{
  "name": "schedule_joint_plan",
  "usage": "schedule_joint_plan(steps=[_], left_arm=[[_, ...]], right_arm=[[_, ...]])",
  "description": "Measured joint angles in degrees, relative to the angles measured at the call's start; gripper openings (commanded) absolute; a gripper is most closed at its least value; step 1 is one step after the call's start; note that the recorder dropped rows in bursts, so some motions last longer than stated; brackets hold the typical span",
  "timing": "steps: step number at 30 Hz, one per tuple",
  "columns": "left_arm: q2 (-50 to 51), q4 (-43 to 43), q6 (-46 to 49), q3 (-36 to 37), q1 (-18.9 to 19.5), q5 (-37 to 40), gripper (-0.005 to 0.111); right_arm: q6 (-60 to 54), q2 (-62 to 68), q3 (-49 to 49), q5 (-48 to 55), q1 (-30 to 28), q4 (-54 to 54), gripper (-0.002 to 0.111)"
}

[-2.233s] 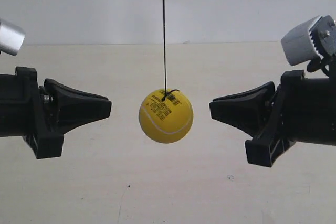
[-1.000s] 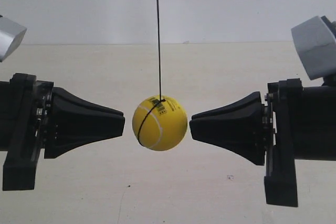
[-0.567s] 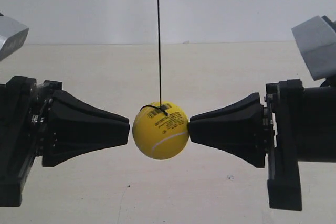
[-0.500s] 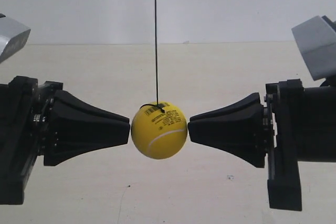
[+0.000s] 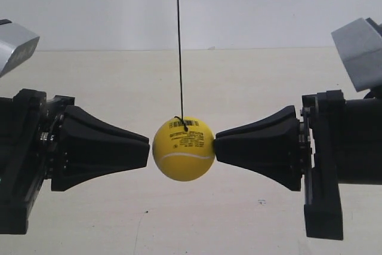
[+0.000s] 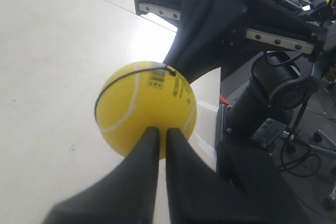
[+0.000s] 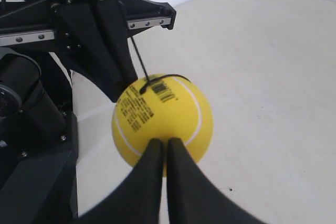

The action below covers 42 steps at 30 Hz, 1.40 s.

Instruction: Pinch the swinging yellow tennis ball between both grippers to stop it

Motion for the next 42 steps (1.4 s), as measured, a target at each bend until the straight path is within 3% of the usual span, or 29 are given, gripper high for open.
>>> schedule_joint_plan(steps=[42], left_arm=[[0.00,-0.36,0.00,0.00,0.00,-1.49,0.005]], right_arm=[[0.00,0.00,0.00,0.00,0.00,0.00,0.000]])
